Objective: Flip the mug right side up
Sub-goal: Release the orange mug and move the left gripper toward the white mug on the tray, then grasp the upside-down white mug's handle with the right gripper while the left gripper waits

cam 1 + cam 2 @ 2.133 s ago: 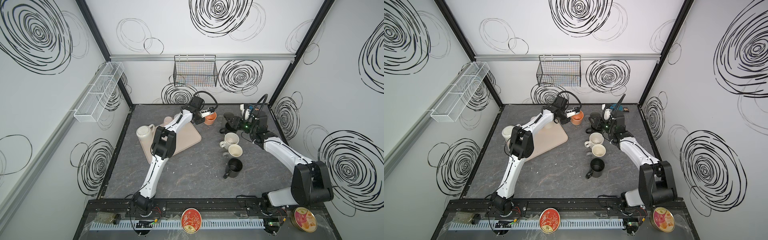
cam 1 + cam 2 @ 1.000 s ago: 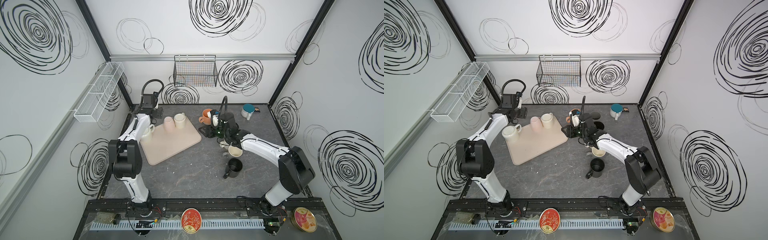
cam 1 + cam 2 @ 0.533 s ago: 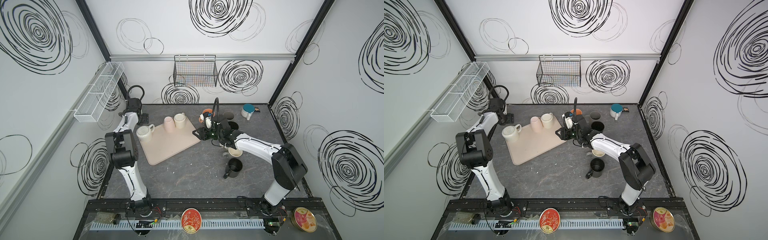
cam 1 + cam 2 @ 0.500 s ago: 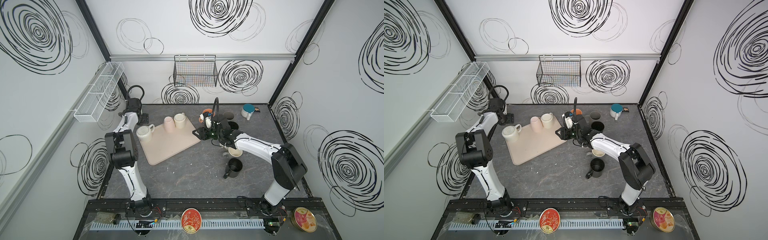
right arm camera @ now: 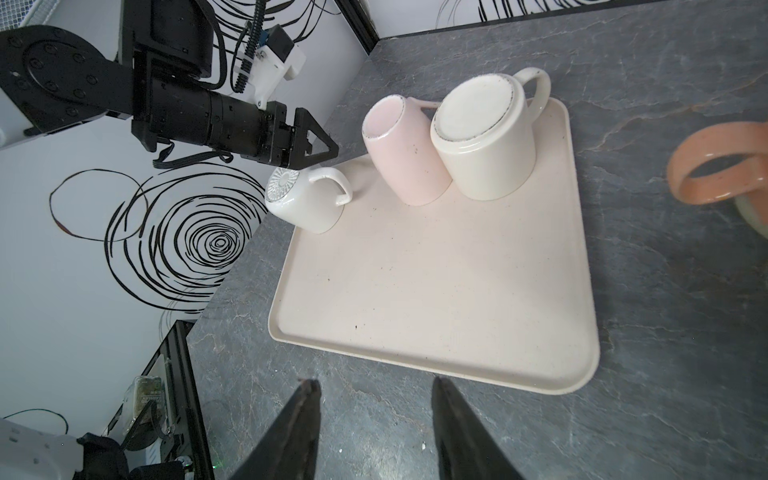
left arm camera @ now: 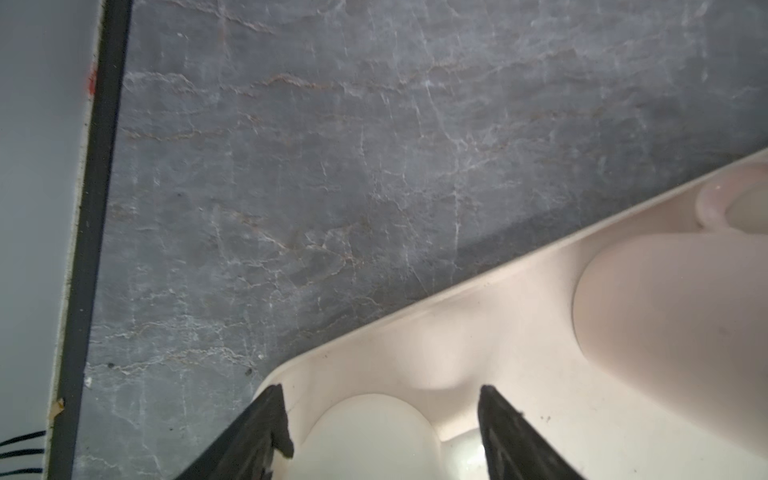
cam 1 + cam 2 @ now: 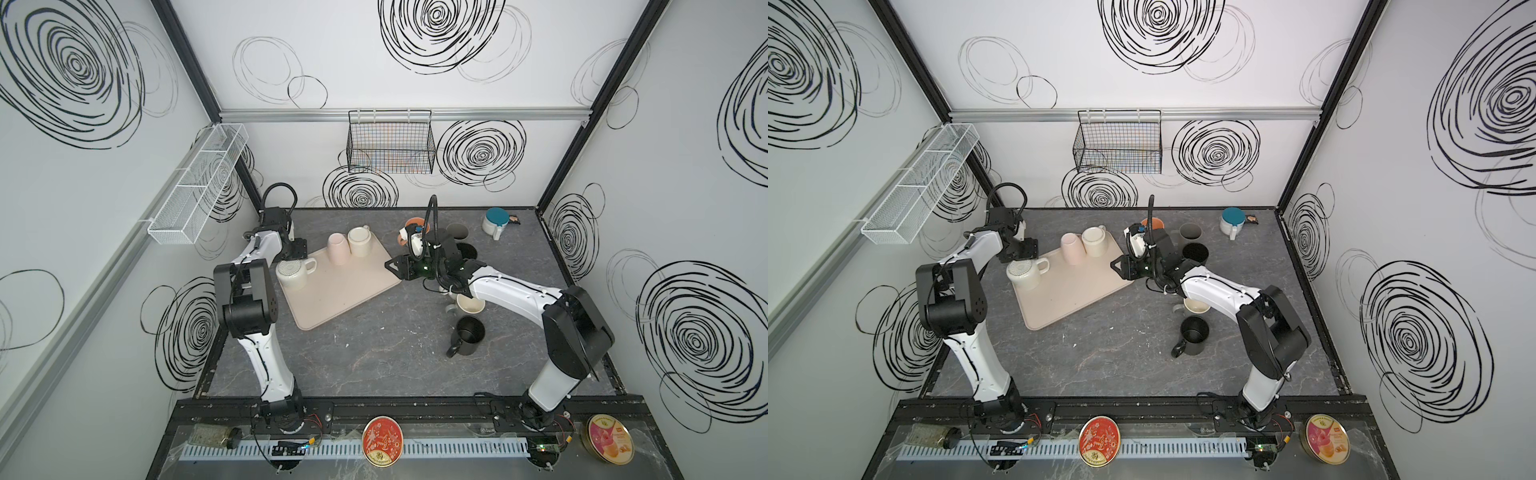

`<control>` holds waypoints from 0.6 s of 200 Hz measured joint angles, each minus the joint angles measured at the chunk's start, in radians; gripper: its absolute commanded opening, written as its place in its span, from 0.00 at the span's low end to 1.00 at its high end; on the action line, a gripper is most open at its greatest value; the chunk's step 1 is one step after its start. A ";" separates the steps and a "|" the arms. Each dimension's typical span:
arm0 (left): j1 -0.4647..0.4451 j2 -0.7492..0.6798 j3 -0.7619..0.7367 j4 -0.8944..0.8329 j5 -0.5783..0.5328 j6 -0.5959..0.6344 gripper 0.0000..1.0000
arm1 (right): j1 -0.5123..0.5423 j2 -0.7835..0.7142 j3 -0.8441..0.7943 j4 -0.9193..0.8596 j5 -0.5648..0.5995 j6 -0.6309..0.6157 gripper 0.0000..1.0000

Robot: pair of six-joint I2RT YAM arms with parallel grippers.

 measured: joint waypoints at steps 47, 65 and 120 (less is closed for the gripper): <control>-0.106 -0.150 -0.171 0.013 0.023 -0.015 0.73 | 0.002 -0.001 -0.022 0.002 -0.019 -0.002 0.48; -0.174 -0.212 -0.254 0.051 0.047 -0.019 0.74 | 0.008 0.000 -0.022 0.004 -0.033 -0.015 0.48; -0.324 -0.321 -0.385 0.100 0.083 -0.039 0.77 | 0.075 0.119 0.055 -0.049 -0.055 -0.166 0.51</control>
